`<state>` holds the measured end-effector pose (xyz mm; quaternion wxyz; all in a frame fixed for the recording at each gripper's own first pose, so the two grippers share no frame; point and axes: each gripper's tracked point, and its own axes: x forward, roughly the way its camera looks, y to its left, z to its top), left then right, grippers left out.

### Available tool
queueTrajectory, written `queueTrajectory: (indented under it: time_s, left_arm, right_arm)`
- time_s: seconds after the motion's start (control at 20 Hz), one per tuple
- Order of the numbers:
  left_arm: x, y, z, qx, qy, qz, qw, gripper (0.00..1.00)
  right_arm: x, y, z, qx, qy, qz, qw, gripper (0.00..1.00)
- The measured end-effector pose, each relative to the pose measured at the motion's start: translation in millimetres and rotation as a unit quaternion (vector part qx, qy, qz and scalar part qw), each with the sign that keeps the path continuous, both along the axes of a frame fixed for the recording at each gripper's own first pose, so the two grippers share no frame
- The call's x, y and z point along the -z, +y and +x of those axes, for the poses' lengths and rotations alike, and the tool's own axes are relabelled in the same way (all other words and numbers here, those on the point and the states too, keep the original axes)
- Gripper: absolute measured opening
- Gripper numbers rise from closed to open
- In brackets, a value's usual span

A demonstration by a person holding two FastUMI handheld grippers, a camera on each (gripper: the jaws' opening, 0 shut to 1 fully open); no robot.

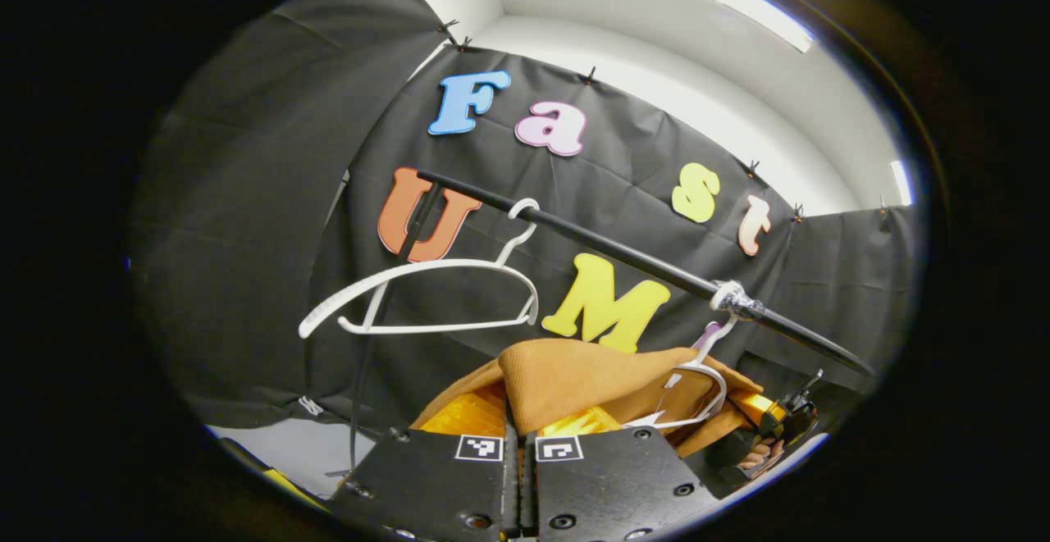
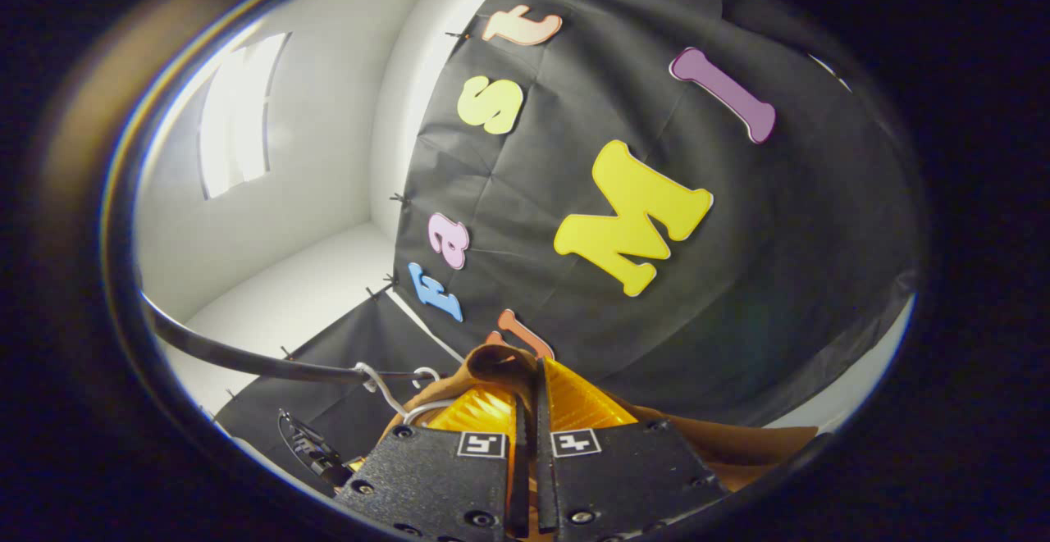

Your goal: Grasp the clothes on the hanger with both hands and then place them into the laundry hamper below.

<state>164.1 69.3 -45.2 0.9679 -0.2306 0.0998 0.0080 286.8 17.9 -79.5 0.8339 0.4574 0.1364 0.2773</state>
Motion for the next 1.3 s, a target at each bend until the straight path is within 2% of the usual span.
queueTrajectory:
  time_s: [0.1,0.15,0.2,0.25,0.3,0.35,0.4,0.75,0.8,0.85,0.9,1.3]
  left_arm:
    - [-6,2,3,0.009,0.002,0.016,1.000,0.07]
    - [-8,4,6,0.013,0.003,0.023,1.000,0.01]
    - [-11,8,9,0.015,0.001,0.030,0.999,0.01]
    - [-14,11,11,0.020,-0.001,0.036,0.999,0.07]
    - [-17,14,14,0.024,-0.002,0.041,0.999,0.06]
    - [-17,14,16,0.032,0.003,0.044,0.999,0.06]
    - [-16,16,19,0.039,0.006,0.047,0.998,0.01]
    - [4,14,31,0.066,0.029,0.063,0.995,0.01]
    - [6,17,33,0.070,0.030,0.065,0.995,0.01]
    - [11,18,36,0.075,0.033,0.058,0.995,0.05]
    - [16,17,38,0.084,0.040,0.050,0.994,0.00]
    - [32,20,48,0.124,0.044,0.054,0.990,0.00]
  right_arm:
    - [-3,-5,5,0.003,-0.009,-0.015,1.000,0.07]
    - [-6,-6,7,0.000,-0.012,-0.018,1.000,0.07]
    - [-7,-4,8,-0.003,-0.015,-0.026,1.000,0.07]
    - [-8,-3,9,-0.007,-0.019,-0.035,0.999,0.07]
    - [-10,-2,10,-0.012,-0.025,-0.046,0.999,0.05]
    - [-15,-3,15,-0.018,-0.031,-0.055,0.998,0.07]
    - [-16,-4,19,-0.022,-0.037,-0.064,0.997,0.07]
    - [-11,10,59,-0.072,-0.042,-0.103,0.991,0.07]
    - [-8,11,62,-0.080,-0.039,-0.101,0.991,0.07]
    - [-4,14,65,-0.091,-0.033,-0.098,0.990,0.07]
    - [0,15,69,-0.094,-0.029,-0.093,0.991,0.07]
    - [43,28,96,-0.123,0.024,-0.057,0.990,0.07]
